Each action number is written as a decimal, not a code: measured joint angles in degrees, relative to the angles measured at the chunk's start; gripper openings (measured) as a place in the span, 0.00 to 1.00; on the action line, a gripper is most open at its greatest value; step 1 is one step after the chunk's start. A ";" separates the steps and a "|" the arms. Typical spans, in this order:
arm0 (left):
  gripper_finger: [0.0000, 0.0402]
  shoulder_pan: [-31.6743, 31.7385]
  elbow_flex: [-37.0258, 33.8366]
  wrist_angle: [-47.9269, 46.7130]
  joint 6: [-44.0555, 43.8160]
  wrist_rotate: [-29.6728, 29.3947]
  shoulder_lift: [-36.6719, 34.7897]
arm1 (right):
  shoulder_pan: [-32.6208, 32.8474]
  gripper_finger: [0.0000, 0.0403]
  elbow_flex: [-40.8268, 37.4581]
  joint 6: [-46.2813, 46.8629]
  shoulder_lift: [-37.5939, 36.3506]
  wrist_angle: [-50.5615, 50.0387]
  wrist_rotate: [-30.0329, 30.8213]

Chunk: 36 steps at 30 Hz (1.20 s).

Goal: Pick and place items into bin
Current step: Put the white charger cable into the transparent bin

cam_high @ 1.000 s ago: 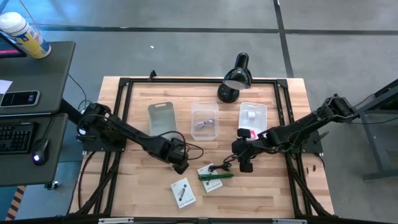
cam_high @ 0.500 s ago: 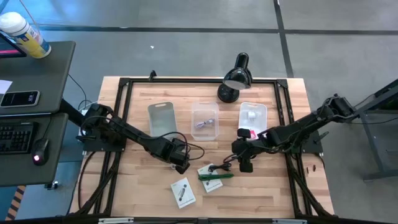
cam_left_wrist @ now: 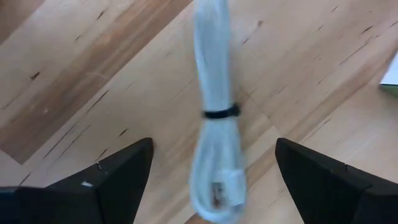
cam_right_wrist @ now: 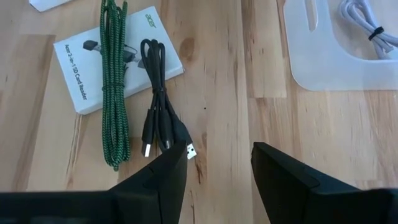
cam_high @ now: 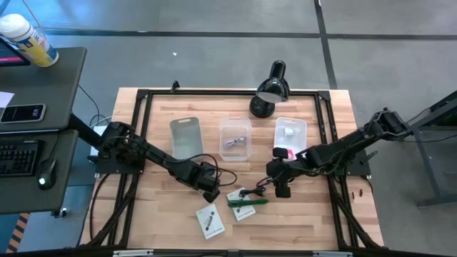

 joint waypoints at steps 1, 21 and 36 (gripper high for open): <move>0.80 0.00 0.00 -0.10 0.00 0.00 0.02 | 0.00 0.42 0.00 -0.02 0.00 0.02 0.00; 0.27 0.02 -0.07 0.50 4.40 -0.02 0.13 | 0.00 0.42 0.00 -0.67 0.00 0.00 0.46; 0.13 0.02 -0.07 8.21 10.68 -0.15 0.13 | 0.00 0.42 0.00 0.32 0.00 0.02 0.45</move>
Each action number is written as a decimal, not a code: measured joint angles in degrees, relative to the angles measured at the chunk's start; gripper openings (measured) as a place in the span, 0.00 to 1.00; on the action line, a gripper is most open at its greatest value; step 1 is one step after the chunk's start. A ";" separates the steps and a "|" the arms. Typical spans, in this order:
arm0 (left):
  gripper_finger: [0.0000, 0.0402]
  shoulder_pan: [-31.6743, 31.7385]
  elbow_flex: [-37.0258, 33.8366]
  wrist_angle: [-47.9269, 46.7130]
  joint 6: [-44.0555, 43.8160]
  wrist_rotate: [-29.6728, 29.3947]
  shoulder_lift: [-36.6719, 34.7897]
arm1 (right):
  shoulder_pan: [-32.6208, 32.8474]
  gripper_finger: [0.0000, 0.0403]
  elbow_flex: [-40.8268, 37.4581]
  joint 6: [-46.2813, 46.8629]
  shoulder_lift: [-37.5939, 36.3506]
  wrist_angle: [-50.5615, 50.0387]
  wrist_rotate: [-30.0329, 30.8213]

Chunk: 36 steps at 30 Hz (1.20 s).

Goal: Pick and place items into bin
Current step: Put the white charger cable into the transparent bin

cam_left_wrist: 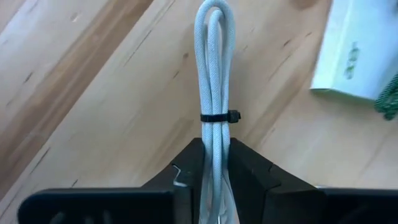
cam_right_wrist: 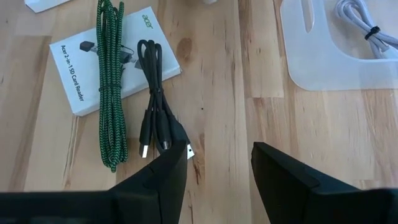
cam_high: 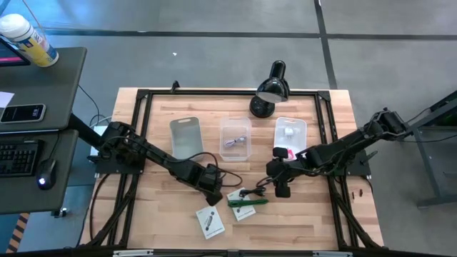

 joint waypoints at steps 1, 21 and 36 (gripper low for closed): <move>0.12 0.00 0.00 0.62 0.05 -0.01 0.00 | 0.00 0.42 0.00 0.15 0.00 0.00 0.01; 0.11 0.00 0.02 9.38 3.66 -0.25 -3.24 | 0.00 0.42 0.00 2.09 -0.02 -6.24 -1.52; 0.11 0.04 0.04 15.35 9.04 -7.95 -9.64 | 2.65 0.42 -0.02 9.30 -11.36 -18.31 4.48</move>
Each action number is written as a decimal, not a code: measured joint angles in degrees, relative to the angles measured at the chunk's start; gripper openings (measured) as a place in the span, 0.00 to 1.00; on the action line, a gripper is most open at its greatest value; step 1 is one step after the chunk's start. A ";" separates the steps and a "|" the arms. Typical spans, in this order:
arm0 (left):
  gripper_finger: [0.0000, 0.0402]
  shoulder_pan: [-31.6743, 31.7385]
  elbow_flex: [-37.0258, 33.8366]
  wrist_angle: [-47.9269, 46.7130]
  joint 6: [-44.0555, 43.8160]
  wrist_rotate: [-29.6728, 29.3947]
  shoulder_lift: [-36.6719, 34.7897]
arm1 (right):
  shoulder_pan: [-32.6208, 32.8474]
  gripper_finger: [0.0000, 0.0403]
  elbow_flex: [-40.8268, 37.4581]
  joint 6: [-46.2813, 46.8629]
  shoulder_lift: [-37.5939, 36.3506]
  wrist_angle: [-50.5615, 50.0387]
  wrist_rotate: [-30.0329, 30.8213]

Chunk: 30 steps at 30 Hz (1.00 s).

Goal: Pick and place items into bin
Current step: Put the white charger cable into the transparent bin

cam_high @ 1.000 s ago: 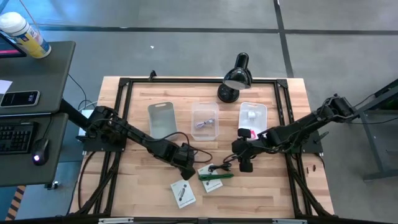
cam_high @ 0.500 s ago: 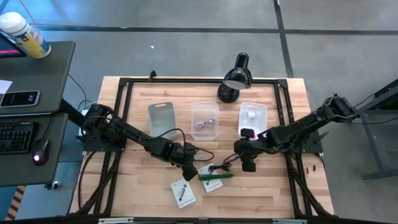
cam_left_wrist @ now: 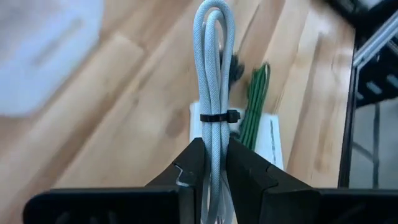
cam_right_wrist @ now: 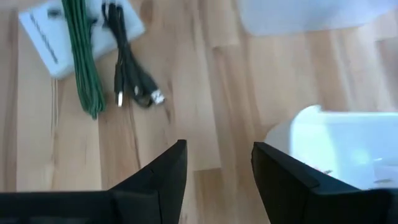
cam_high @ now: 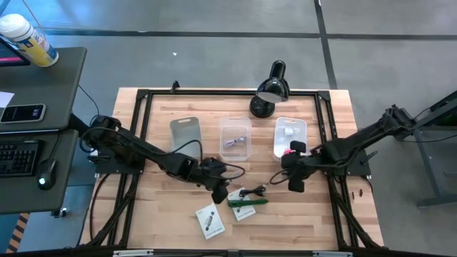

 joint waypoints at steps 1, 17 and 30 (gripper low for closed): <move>0.11 0.00 0.00 1.18 0.70 -1.28 -0.26 | 0.19 0.42 0.00 0.34 -0.82 0.04 0.80; 0.11 11.99 0.02 10.04 13.42 -0.53 -1.21 | 2.00 0.42 0.00 6.35 -4.49 0.73 3.42; 0.11 24.93 0.02 6.97 16.36 1.86 -1.17 | 6.52 0.42 0.00 11.17 -4.47 0.76 7.40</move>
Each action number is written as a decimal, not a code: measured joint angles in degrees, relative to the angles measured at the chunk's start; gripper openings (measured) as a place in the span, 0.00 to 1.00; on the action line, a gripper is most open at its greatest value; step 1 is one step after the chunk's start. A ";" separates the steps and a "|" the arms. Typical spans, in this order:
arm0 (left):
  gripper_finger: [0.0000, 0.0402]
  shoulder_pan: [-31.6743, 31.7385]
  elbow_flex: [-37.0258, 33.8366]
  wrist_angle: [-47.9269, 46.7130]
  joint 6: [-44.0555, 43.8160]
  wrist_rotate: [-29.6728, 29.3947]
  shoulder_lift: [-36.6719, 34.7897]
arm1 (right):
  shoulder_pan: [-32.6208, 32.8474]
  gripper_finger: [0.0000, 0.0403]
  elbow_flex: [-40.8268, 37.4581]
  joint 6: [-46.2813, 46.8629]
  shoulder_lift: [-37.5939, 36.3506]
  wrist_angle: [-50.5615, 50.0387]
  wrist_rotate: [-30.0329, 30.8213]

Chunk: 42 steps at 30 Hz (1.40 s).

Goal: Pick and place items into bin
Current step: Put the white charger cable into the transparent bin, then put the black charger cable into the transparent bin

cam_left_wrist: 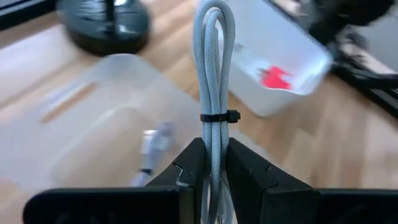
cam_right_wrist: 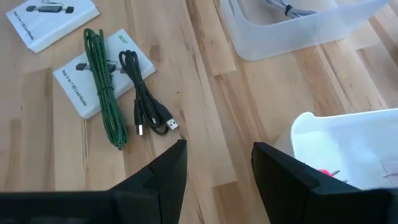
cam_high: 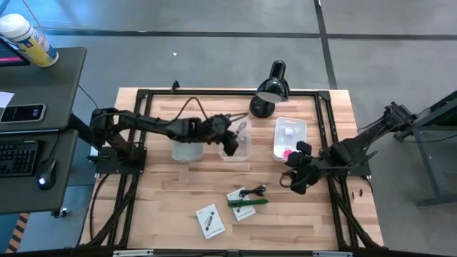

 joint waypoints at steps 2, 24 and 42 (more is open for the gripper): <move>0.11 1.47 0.00 -1.19 -0.02 -0.05 0.08 | 0.55 0.42 0.00 0.70 0.00 0.00 0.43; 0.11 3.92 0.00 -2.10 1.07 2.41 0.08 | 2.34 0.42 0.00 1.08 0.02 0.35 3.18; 0.51 3.92 0.00 -1.04 3.07 8.34 0.08 | 2.34 0.42 0.00 1.63 0.02 0.35 2.72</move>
